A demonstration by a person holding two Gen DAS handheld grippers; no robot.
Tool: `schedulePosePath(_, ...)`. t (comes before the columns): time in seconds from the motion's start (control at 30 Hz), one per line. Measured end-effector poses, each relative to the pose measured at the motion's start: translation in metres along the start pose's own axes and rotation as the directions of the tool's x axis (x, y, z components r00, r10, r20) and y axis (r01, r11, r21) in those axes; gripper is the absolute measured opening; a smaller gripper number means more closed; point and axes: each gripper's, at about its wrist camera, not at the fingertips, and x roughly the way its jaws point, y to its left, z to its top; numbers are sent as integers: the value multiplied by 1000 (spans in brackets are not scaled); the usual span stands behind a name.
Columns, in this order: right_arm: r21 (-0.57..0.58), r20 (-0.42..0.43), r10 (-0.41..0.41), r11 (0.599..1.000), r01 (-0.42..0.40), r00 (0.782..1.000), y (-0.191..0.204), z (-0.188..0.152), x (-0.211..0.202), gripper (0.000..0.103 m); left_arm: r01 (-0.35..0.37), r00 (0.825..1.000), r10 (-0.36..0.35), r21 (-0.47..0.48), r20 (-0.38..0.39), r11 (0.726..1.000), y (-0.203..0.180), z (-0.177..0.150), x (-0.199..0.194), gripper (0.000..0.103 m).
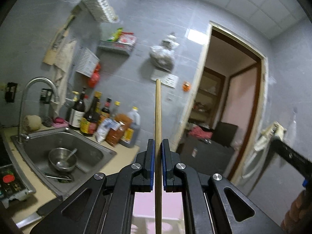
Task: Organize utensils
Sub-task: 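Lift the held chopstick and cutlery and carry them over the holder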
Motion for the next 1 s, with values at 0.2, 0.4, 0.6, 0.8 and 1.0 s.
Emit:
schedulePosePath(0.2,30,-53,23,999,-21,998,4,-24,30,0,-68,997,68,-5,41,998,24,-5,14,4)
schedulePosePath(0.4,46,-114,55,998,-50,992,10,-48,47,1,-93,995,94,-28,33,995,31,-24,22,4)
schedulePosePath(0.6,50,-164,77,996,-69,983,15,-63,54,1,-102,994,102,-4,28,995,22,-44,20,4)
schedulePosePath(0.8,103,-198,93,992,-73,976,10,-77,57,1,-110,994,109,41,12,993,9,-60,12,4)
schedulePosePath(1.0,163,-233,111,984,-74,966,4,-90,59,2,-104,994,107,99,-28,990,-2,-70,5,5)
